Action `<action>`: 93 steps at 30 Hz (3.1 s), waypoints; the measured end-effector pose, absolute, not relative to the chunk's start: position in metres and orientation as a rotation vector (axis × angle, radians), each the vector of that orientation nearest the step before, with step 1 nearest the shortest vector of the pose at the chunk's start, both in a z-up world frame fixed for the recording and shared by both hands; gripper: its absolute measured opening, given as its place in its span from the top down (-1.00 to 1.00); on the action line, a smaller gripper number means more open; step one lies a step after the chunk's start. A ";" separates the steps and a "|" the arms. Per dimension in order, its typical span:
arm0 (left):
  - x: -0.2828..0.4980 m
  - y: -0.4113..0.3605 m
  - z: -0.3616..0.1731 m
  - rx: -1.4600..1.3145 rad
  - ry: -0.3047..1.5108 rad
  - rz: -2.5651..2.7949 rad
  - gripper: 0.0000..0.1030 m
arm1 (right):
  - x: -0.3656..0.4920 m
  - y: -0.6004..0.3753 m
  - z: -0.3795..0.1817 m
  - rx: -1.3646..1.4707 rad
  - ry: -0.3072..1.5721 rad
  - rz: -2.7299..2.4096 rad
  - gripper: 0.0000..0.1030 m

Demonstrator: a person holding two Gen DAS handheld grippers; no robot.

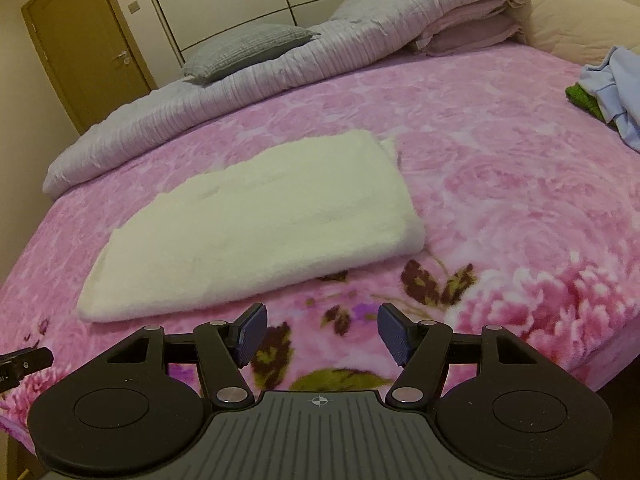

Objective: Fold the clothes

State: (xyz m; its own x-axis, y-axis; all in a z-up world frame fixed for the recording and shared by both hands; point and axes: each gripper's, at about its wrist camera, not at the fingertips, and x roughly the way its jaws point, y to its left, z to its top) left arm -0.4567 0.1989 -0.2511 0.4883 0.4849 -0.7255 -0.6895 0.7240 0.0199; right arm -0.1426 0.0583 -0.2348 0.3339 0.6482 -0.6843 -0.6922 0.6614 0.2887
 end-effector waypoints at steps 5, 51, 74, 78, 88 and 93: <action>-0.457 0.195 -0.253 -0.287 0.785 0.713 0.40 | -0.143 0.056 -0.236 -0.069 0.866 0.856 -0.26; -0.462 0.265 -0.308 -0.761 0.667 0.627 0.37 | -0.098 0.065 -0.279 0.249 1.066 0.883 -0.27; -0.413 0.318 -0.323 -0.832 0.594 0.558 0.36 | 0.003 0.066 -0.349 0.970 1.141 0.581 -0.25; -0.409 0.324 -0.322 -0.838 0.570 0.543 0.38 | -0.001 0.072 -0.350 0.979 1.068 0.630 -0.25; -0.402 0.344 -0.332 -0.848 0.542 0.557 0.43 | 0.006 0.077 -0.357 0.937 1.078 0.623 0.25; -0.400 0.361 -0.345 -0.885 0.542 0.567 0.47 | 0.006 0.086 -0.349 0.841 1.080 0.625 0.30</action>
State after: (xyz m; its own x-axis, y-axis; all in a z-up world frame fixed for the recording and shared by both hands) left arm -0.4004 0.3606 -0.3453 0.7265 0.2304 -0.6474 -0.6570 0.5089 -0.5562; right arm 0.0065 0.0860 -0.3486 0.3578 0.7893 -0.4990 -0.0402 0.5469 0.8362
